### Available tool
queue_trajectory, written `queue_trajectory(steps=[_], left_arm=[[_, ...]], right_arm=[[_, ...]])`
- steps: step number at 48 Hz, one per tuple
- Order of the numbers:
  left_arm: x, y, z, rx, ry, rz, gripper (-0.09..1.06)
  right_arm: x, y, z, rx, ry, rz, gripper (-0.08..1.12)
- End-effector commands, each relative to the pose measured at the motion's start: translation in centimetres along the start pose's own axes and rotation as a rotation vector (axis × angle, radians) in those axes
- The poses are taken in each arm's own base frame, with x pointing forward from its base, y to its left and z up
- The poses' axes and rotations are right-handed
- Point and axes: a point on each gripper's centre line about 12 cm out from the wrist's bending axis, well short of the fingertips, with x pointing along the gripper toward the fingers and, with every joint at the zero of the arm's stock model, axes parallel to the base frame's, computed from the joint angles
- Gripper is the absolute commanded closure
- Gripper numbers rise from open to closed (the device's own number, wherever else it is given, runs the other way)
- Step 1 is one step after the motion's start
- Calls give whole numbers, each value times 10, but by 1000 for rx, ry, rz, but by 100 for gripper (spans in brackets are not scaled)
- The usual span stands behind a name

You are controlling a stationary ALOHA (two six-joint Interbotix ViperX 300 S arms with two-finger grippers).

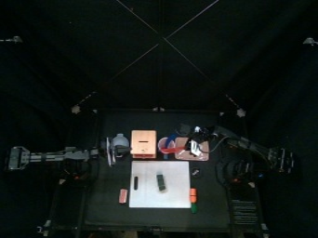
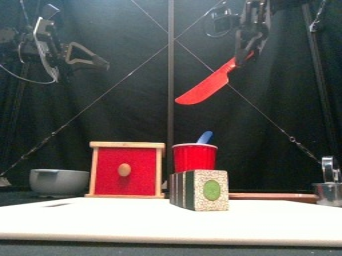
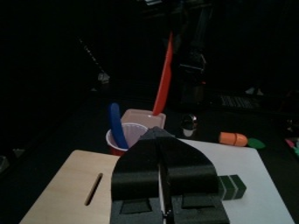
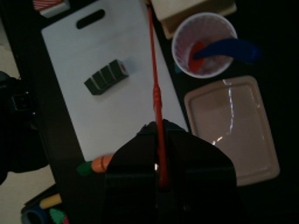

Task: Place sushi on board then cut the sushi with the knife then place the pieces on the plate
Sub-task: Grasp knife edge with left hand

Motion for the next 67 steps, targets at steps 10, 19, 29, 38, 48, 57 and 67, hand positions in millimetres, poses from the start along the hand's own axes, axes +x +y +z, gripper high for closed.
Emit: queue_trajectory(steps=[10,19,29,38,48,57,67], left_arm=[[3,-26,13,-2,-51,-110,94],[2,-49,9,-12,-32,-208,80],[10,-65,-3,-31,31,-256,56],[21,-70,-16,-36,86,-253,37],[33,-69,-31,-78,169,-215,28],[45,-72,-35,-51,229,-208,28],[57,-73,-42,-9,298,-184,27]], right_arm=[[6,26,-45,-80,-269,64,72],[31,40,-71,-131,-340,109,72],[54,43,-80,-163,-409,113,72],[70,43,-92,-207,-433,103,72],[83,41,-90,-210,-481,90,72],[99,42,-88,-212,-437,83,72],[112,50,-85,-224,-400,92,72]])
